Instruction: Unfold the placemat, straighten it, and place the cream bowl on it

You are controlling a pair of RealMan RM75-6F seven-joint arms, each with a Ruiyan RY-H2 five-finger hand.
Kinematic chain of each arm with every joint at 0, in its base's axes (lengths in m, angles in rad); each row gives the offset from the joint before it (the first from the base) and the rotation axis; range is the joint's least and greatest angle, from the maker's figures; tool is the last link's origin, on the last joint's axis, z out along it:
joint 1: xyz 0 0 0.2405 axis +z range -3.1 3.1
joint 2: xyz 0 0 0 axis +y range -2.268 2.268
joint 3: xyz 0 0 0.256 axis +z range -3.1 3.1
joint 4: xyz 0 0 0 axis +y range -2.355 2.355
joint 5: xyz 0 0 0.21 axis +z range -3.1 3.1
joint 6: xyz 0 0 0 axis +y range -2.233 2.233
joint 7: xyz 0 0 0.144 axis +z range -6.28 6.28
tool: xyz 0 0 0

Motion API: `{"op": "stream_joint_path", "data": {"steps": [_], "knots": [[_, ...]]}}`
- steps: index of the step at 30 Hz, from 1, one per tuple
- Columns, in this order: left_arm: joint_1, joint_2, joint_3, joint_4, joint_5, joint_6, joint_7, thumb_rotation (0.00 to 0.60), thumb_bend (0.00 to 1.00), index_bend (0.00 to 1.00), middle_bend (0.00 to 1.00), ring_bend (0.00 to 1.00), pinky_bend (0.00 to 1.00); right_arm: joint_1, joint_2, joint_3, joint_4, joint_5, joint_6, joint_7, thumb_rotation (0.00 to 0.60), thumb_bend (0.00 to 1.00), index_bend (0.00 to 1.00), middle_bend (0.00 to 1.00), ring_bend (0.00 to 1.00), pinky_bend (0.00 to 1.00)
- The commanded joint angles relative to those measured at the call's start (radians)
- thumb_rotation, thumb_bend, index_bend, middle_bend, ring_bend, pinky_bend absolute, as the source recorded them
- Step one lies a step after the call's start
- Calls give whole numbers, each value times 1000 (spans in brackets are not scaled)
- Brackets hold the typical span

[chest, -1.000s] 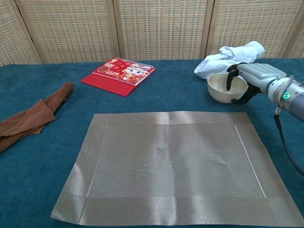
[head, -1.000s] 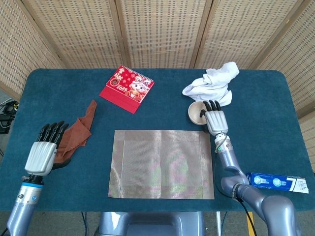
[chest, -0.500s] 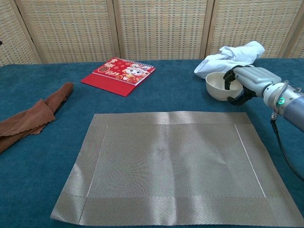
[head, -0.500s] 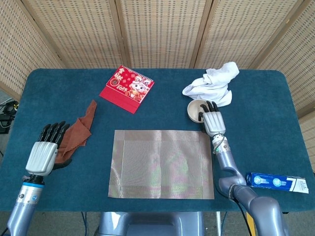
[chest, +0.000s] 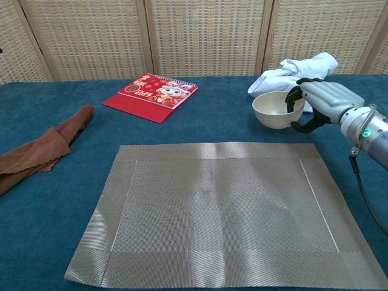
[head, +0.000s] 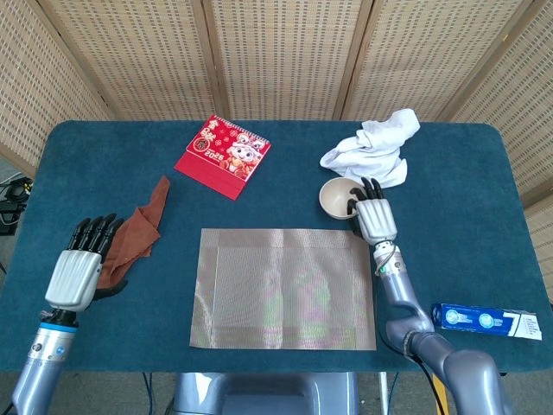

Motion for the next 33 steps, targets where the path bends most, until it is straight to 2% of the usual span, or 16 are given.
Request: {"op": "stream_joint_path", "data": {"steps": [1,4,10,16,22,27,28,33], "knots": [[1,0,0,-1,3,1,-1,600,96,0,0,0,0,-11,10,-5,-20,-10,29,-1,600,561,704,334,46,97],[0,0,1,-2,6,-1,-3,600,96,0,0,0,0,-30,31,-10,-67,-25,83,-1,600,560,706,334,46,97],[4,4,4,-9,21,6,-6,600,96,0,0,0,0,-90,95,-35,-241,-54,184,-54,600,558,714,335,47,97],[9,2,16,-15,46,14,16,600,96,0,0,0,0,-136,136,-64,-415,-70,227,-136,600,553,717,336,48,100],[19,9,26,-29,75,28,15,600,96,0,0,0,0,-168,136,-101,-582,-93,249,-234,600,551,717,336,48,101],[22,17,26,-32,82,32,3,600,96,0,0,0,0,-181,124,-121,-643,-108,256,-279,600,551,718,336,48,101],[24,21,25,-35,86,36,-6,600,96,0,0,0,0,-187,113,-140,-664,-118,254,-293,600,550,718,336,48,101],[28,31,25,-34,94,41,-26,600,96,0,0,0,0,-204,89,-166,-680,-129,248,-335,600,549,720,336,48,101]]}}
